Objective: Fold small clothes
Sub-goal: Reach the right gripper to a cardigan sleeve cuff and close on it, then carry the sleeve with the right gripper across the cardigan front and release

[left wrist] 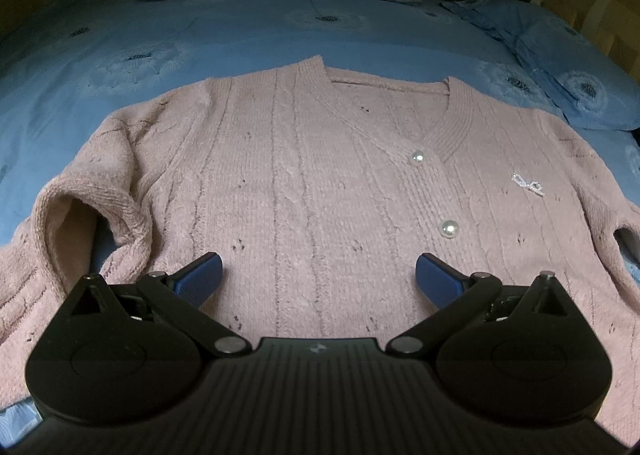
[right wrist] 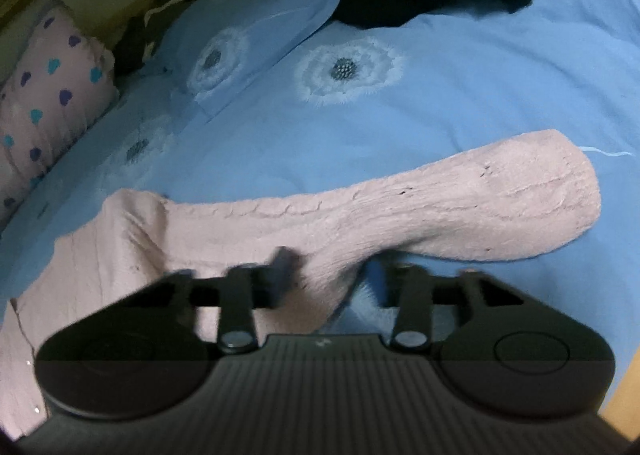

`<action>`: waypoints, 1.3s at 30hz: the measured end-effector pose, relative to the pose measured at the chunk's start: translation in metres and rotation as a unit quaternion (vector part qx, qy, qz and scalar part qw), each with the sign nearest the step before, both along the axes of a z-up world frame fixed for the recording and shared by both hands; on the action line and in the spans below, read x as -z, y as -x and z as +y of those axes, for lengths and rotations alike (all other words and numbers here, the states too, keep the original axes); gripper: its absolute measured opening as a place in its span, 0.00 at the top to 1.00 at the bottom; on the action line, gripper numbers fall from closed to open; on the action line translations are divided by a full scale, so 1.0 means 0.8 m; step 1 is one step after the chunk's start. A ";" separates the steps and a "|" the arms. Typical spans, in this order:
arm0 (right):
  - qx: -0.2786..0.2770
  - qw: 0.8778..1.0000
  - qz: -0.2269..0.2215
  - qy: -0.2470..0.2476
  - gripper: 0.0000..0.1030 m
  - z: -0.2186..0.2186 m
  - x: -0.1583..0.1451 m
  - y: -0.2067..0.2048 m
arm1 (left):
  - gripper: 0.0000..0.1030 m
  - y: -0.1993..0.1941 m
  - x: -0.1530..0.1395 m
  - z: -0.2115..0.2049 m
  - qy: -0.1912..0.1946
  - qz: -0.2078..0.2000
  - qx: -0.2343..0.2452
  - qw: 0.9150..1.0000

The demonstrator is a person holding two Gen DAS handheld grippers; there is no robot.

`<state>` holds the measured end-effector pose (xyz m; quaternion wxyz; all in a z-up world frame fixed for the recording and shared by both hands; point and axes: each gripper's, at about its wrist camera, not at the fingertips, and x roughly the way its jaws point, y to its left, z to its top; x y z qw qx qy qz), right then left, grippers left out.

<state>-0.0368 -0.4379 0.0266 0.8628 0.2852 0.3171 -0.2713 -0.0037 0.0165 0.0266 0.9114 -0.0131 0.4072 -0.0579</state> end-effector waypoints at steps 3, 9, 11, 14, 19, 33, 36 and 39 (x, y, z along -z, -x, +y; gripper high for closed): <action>-0.001 1.000 -0.022 -0.015 0.85 -0.009 -0.008 0.002 | 0.00 -0.001 -0.001 0.002 0.001 0.000 -0.002 1.000; -0.008 0.997 -0.059 0.046 0.86 -0.019 -0.060 -0.004 | 0.00 -0.003 -0.002 0.006 0.006 0.000 -0.005 1.000; -0.007 0.995 -0.063 0.073 0.86 -0.024 -0.078 -0.008 | 0.00 -0.003 -0.003 0.006 0.007 -0.001 -0.005 1.000; -0.001 0.994 -0.070 0.087 0.86 -0.034 -0.098 -0.011 | 0.00 -0.003 -0.003 0.007 0.007 -0.001 -0.006 1.000; -0.034 0.991 -0.082 0.096 0.86 -0.023 -0.109 -0.020 | 0.00 -0.004 -0.003 0.008 0.008 0.000 -0.007 1.000; -0.226 0.945 -0.167 0.168 0.86 0.133 -0.166 -0.060 | 0.00 -0.008 -0.015 0.028 0.025 0.000 -0.009 1.000; -0.285 0.924 -0.171 0.187 0.86 0.181 -0.162 -0.066 | 0.00 -0.007 -0.023 0.035 0.009 -0.020 -0.018 1.000; -0.339 0.908 -0.160 0.189 0.86 0.224 -0.144 -0.076 | 0.00 -0.007 -0.027 0.041 -0.006 -0.031 -0.031 0.999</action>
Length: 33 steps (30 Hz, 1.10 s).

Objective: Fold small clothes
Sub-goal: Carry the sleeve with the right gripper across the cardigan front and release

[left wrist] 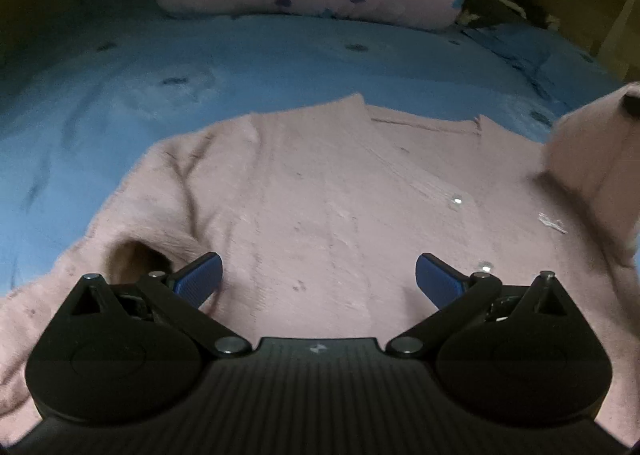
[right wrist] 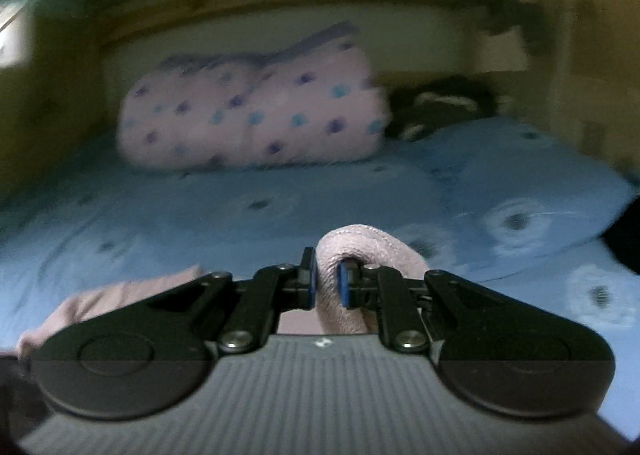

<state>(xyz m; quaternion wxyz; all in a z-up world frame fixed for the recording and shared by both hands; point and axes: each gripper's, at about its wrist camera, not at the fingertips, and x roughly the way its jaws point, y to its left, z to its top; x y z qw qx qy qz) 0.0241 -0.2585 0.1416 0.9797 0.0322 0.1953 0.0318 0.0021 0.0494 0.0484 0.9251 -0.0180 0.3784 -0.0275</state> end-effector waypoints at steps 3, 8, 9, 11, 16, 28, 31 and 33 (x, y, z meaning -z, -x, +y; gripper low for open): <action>-0.037 0.999 0.027 -0.005 0.86 0.032 0.031 -0.012 | 0.00 -0.003 0.001 0.005 0.003 0.006 -0.006 1.000; -0.081 0.994 0.075 -0.015 0.86 0.070 0.085 -0.026 | 0.00 -0.009 0.005 0.009 0.005 0.012 -0.015 1.000; -0.090 0.992 0.083 -0.016 0.86 0.077 0.095 -0.029 | 0.00 -0.010 0.006 0.009 0.004 0.013 -0.016 1.000; -0.112 0.988 0.099 -0.022 0.85 0.086 0.110 -0.029 | 0.00 -0.013 0.009 0.008 0.000 0.014 -0.019 1.000; -0.152 0.979 0.135 -0.020 0.62 0.100 0.138 -0.026 | 0.00 -0.017 0.017 0.000 -0.017 0.015 -0.013 1.000; -0.178 0.978 0.103 -0.044 0.46 0.043 0.067 0.009 | 0.00 -0.002 0.017 -0.009 -0.021 -0.015 -0.004 1.000; -0.144 0.985 0.080 -0.052 0.46 0.017 0.061 0.014 | 0.00 0.008 0.014 -0.022 -0.028 -0.020 0.004 0.999; -0.117 0.987 0.085 -0.066 0.45 -0.002 0.064 0.008 | 0.00 0.017 0.008 -0.035 -0.033 -0.023 0.017 0.999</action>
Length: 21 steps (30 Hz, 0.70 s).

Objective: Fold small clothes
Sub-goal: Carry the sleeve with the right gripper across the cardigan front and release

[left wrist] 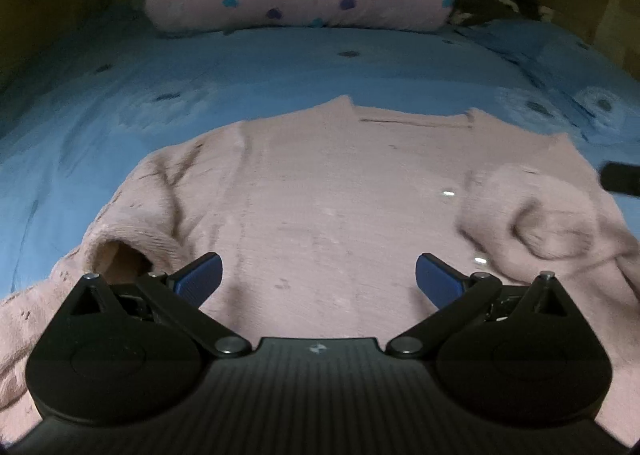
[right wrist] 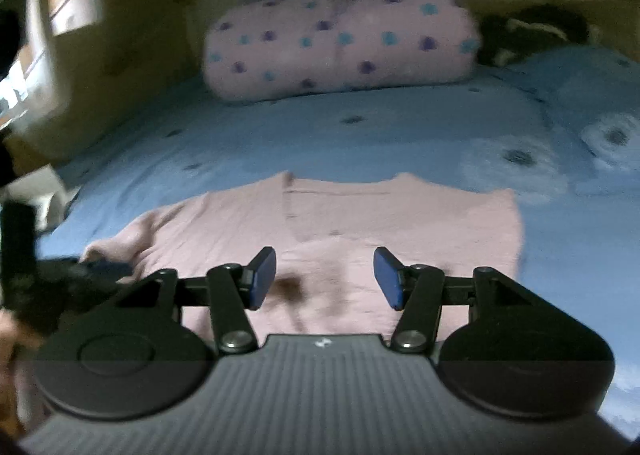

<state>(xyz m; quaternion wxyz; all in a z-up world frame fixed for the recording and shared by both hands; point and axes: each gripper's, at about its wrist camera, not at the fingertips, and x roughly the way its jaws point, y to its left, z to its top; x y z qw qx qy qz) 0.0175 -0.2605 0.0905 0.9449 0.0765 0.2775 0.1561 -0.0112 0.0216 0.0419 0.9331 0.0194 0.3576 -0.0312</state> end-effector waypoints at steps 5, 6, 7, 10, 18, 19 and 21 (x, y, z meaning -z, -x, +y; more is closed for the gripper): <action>0.096 0.993 0.053 -0.035 0.45 -0.054 0.014 -0.018 | 0.00 0.021 -0.022 -0.044 0.000 -0.017 0.026 1.000; 0.117 0.990 0.062 -0.045 0.45 -0.067 0.016 -0.020 | 0.00 0.023 -0.026 -0.054 0.001 -0.020 0.030 0.999; 0.133 0.987 0.067 -0.054 0.45 -0.076 0.017 -0.020 | 0.00 0.025 -0.030 -0.065 0.001 -0.024 0.036 0.999; 0.170 0.979 0.083 -0.077 0.45 -0.101 0.022 -0.019 | 0.00 0.027 -0.037 -0.100 -0.010 -0.031 0.057 0.998; 0.193 0.977 0.077 -0.051 0.45 -0.123 0.019 -0.006 | 0.00 0.012 -0.027 -0.188 -0.031 -0.025 0.100 0.994; 0.194 0.977 0.075 -0.051 0.45 -0.124 0.017 -0.005 | 0.00 0.009 -0.025 -0.198 -0.035 -0.028 0.103 0.994; 0.195 0.976 0.072 -0.056 0.45 -0.127 0.015 -0.004 | 0.00 0.004 -0.020 -0.214 -0.043 -0.036 0.111 0.992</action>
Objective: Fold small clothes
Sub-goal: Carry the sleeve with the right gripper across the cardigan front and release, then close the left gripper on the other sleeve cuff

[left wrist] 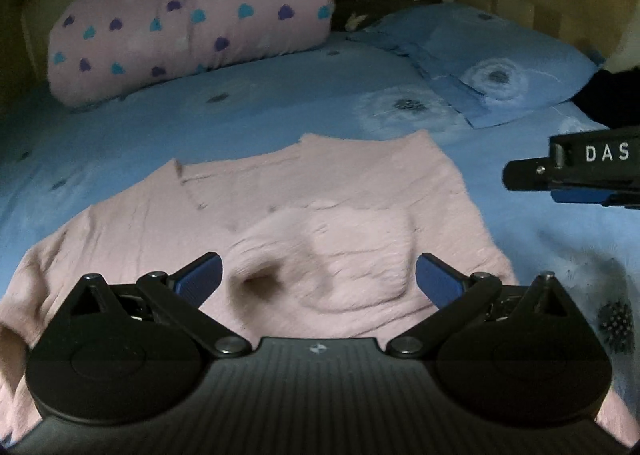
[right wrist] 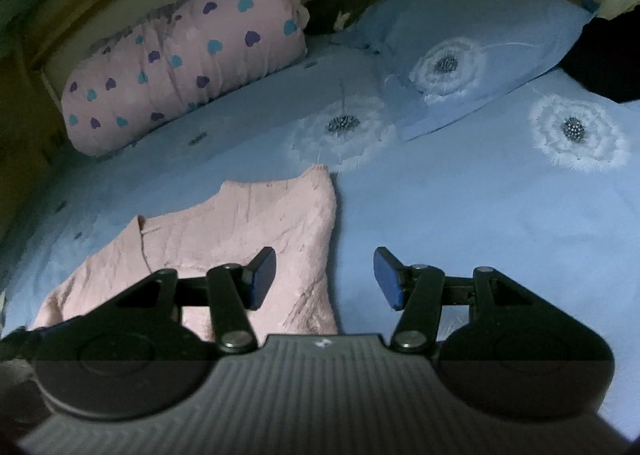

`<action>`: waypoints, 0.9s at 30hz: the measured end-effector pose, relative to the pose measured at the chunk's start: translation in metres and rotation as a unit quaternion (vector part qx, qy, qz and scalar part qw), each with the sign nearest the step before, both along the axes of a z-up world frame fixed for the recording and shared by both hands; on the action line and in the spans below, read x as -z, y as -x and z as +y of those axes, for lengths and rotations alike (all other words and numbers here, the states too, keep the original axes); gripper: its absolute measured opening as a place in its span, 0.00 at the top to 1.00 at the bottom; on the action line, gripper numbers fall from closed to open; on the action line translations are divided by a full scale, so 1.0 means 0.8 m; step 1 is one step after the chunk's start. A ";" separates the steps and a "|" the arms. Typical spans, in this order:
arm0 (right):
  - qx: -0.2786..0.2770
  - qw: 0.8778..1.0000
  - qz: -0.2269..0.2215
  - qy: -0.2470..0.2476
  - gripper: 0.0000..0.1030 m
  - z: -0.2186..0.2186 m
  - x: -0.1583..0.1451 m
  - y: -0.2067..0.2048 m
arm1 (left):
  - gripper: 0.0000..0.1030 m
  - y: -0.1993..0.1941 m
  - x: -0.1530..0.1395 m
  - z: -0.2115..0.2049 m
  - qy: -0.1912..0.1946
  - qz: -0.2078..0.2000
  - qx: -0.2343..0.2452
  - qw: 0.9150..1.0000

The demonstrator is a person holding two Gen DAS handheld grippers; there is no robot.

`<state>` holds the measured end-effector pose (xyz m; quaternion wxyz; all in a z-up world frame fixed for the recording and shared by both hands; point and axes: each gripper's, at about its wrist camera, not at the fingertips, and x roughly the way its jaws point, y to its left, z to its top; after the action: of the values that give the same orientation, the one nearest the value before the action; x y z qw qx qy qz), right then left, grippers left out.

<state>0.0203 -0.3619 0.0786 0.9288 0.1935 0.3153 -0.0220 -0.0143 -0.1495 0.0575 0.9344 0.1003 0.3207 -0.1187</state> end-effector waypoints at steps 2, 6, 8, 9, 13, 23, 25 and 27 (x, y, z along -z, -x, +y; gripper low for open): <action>0.000 1.000 0.002 -0.007 0.45 -0.003 0.000 0.001 | 0.00 -0.007 0.007 -0.016 -0.014 -0.009 0.008 1.000; 0.000 1.000 0.009 -0.021 0.45 -0.006 0.001 -0.002 | 0.00 -0.023 0.027 -0.041 -0.056 -0.019 0.011 0.998; -0.001 1.000 0.010 -0.021 0.45 -0.005 0.002 -0.002 | 0.00 -0.029 0.038 -0.048 -0.077 -0.031 0.015 0.996; -0.001 1.000 0.012 -0.020 0.45 -0.004 0.002 -0.002 | 0.04 -0.031 0.041 -0.050 -0.083 -0.033 0.017 0.996; -0.003 1.000 0.011 -0.020 0.45 -0.002 0.002 -0.002 | 0.40 -0.038 0.051 -0.050 -0.078 -0.029 0.039 0.996; -0.012 1.000 0.021 -0.005 0.45 0.006 0.008 -0.004 | 0.81 -0.031 0.007 0.009 0.003 -0.047 0.008 0.999; -0.013 1.000 0.023 0.000 0.45 0.006 0.008 -0.004 | 0.81 -0.030 -0.006 0.032 0.005 -0.060 -0.015 0.998; -0.013 1.000 0.023 0.003 0.45 0.008 0.008 -0.004 | 0.81 -0.032 -0.017 0.060 0.010 -0.067 -0.040 0.997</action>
<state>0.0238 -0.3558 0.0720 0.9220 0.1859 0.3393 -0.0158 0.0111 -0.1013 0.0708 0.9587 0.0857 0.2601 -0.0772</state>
